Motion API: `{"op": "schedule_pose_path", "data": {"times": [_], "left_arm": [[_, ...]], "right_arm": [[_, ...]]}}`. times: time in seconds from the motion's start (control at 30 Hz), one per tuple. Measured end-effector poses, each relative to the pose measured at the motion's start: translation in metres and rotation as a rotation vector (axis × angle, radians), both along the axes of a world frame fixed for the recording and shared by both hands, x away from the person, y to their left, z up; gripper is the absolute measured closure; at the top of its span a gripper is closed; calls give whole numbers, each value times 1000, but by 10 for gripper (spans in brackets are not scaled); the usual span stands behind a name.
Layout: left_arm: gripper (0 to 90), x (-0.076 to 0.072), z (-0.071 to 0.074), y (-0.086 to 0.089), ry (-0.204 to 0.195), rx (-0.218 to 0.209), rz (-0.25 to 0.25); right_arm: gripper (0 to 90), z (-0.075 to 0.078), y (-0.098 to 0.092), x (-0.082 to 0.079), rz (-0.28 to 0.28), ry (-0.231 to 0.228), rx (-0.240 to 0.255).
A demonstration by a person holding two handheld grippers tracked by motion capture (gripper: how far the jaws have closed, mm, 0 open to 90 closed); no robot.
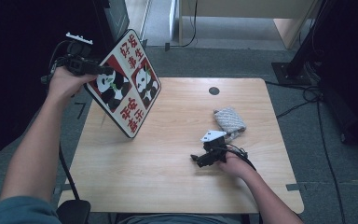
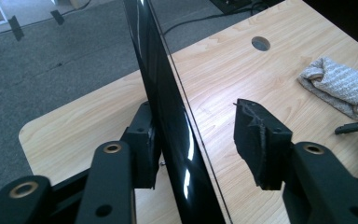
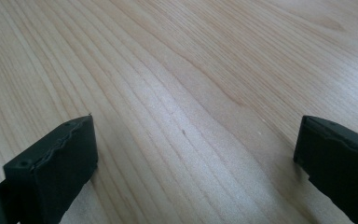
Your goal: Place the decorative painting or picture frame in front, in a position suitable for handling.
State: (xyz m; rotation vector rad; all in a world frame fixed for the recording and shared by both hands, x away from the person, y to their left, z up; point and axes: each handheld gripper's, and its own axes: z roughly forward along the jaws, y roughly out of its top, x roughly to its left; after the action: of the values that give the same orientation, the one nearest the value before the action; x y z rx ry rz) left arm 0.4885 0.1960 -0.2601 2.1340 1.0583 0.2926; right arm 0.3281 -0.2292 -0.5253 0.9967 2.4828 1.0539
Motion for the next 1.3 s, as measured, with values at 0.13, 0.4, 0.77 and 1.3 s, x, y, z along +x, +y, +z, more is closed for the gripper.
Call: {"op": "schedule_pose_path", "data": {"times": [0.13, 0.4, 0.77, 1.3], "left_arm": [[562, 6, -1, -2, 18, -3, 7], [607, 16, -1, 0, 50, -20, 10], [732, 19, 0, -8, 96, 72, 28], [806, 14, 8, -5, 163, -37, 33]], "right_arm": [[0, 0, 0, 0, 2, -3, 0], [0, 0, -1, -1, 2, -3, -2], [0, 0, -1, -2, 1, 0, -2], [0, 0, -2, -1, 15, 2, 0]]}}
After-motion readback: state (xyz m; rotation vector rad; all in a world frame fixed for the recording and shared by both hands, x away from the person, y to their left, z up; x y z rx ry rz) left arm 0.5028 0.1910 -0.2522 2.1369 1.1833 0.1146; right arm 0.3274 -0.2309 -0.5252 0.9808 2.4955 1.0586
